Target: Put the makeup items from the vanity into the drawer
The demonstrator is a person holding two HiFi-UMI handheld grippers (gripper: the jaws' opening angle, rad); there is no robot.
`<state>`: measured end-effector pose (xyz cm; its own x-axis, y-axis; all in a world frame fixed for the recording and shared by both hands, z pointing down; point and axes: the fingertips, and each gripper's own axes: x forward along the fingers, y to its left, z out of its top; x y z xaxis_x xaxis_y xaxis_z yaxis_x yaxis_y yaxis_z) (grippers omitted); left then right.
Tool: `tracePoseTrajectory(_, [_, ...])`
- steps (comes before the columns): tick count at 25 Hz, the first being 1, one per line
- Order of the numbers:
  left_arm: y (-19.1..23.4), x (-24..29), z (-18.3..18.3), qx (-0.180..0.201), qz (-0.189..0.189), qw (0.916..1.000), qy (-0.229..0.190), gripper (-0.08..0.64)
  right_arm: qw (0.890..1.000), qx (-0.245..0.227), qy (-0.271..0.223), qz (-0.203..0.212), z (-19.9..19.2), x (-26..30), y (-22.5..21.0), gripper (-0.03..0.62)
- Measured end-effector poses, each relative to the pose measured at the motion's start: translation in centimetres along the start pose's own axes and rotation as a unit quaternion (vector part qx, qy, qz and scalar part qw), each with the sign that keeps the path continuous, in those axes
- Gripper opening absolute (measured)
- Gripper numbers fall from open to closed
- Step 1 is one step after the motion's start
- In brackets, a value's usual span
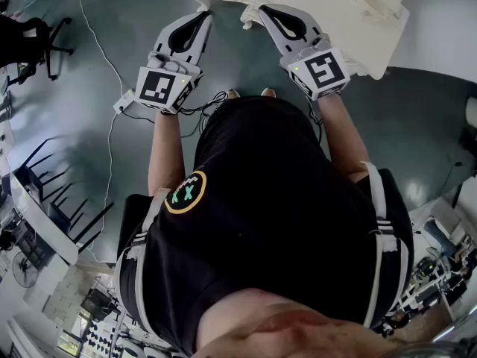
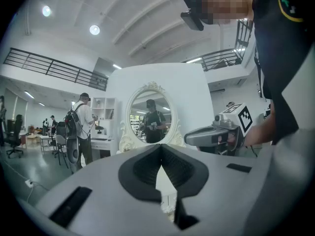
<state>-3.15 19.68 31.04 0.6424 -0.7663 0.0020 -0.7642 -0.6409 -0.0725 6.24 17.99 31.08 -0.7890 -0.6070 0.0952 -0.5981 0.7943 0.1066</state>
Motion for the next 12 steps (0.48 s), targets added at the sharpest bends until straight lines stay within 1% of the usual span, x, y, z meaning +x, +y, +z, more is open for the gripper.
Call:
tracePoseTrajectory(3, [0.05, -0.13, -0.17, 0.003, -0.003, 1.0, 0.001, 0.018, 1.0, 0.0, 0.002, 0.0, -0.13, 0.11, 0.06, 0.02])
tracePoseTrajectory(8, [0.25, -0.05, -0.02, 0.001, -0.003, 1.0, 0.004, 0.018, 1.0, 0.016, 0.0, 0.008, 0.06, 0.4, 0.18, 0.021])
tracePoseTrajectory(12, [0.07, 0.23, 0.05, 0.001, -0.006, 1.0, 0.003, 0.018, 1.0, 0.02, -0.003, 0.003, 0.07, 0.33, -0.19, 0.021])
